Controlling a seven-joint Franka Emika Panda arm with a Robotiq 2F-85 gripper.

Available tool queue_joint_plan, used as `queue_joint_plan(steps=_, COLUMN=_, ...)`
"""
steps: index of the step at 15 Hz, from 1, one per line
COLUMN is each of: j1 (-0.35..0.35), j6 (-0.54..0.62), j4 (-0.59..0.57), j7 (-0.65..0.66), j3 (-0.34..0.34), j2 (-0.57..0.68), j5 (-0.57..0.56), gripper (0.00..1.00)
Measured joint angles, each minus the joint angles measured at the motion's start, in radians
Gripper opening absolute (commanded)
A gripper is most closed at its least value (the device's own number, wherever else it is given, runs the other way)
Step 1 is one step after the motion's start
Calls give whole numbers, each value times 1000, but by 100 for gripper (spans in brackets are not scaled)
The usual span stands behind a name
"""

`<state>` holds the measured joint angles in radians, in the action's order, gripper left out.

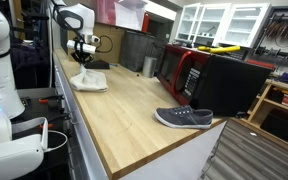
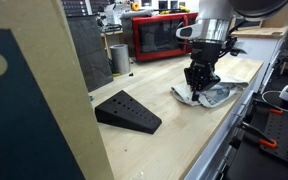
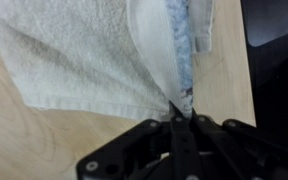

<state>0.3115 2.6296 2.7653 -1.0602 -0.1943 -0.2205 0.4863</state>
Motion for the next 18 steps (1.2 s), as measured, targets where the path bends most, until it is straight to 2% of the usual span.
queue_joint_plan(steps=5, j1=26, j6=-25, j4=19, j7=-6, j3=14, j2=-31, j5=-160, gripper=66)
queue_joint_plan(steps=8, j1=48, j6=-25, j4=11, j7=-23, j3=42, j2=-53, j5=-163, gripper=88)
queue_joint_plan(steps=10, j1=64, j6=-25, j4=5, j7=-21, j3=64, j2=-79, j5=-153, gripper=100)
queue_joint_plan(steps=14, j1=48, j6=-4, j4=6, j7=56, j3=103, j2=-124, j5=-161, gripper=100)
queue_joint_plan(steps=18, j1=-11, j6=4, j4=6, j7=131, j3=171, j2=-127, j5=-165, gripper=100)
